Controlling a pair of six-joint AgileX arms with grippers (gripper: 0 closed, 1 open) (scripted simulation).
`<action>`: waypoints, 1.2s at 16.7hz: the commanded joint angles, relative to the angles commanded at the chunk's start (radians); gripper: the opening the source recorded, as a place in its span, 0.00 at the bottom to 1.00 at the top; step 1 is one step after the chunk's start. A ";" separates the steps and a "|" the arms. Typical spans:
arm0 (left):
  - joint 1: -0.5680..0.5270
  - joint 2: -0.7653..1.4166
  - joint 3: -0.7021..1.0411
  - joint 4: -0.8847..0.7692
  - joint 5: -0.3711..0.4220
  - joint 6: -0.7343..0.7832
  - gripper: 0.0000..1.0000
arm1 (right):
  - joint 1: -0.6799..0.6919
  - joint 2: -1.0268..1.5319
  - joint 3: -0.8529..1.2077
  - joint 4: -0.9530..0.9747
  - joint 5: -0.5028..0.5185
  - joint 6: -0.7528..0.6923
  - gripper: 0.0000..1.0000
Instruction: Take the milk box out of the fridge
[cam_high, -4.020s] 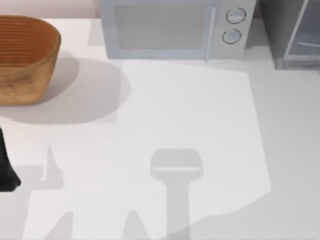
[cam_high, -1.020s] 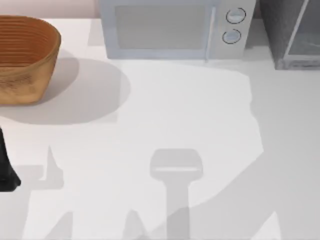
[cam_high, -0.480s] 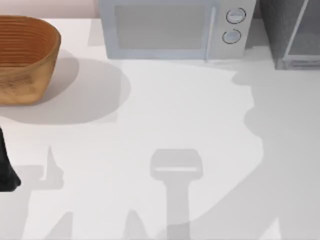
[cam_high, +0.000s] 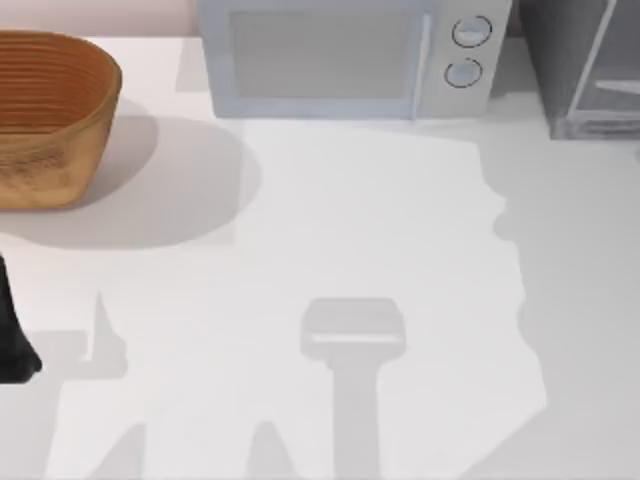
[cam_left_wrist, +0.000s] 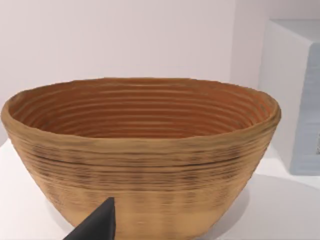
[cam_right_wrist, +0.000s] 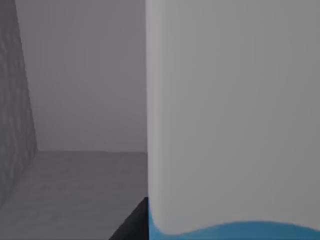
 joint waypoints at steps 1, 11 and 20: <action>0.000 0.000 0.000 0.000 0.000 0.000 1.00 | -0.001 -0.003 -0.005 0.003 -0.001 0.000 0.00; 0.000 0.000 0.000 0.000 0.000 0.000 1.00 | 0.045 -0.201 -0.091 -0.104 0.033 0.000 0.00; 0.000 0.000 0.000 0.000 0.000 0.000 1.00 | 0.182 -1.064 -0.478 -0.542 0.163 0.002 0.00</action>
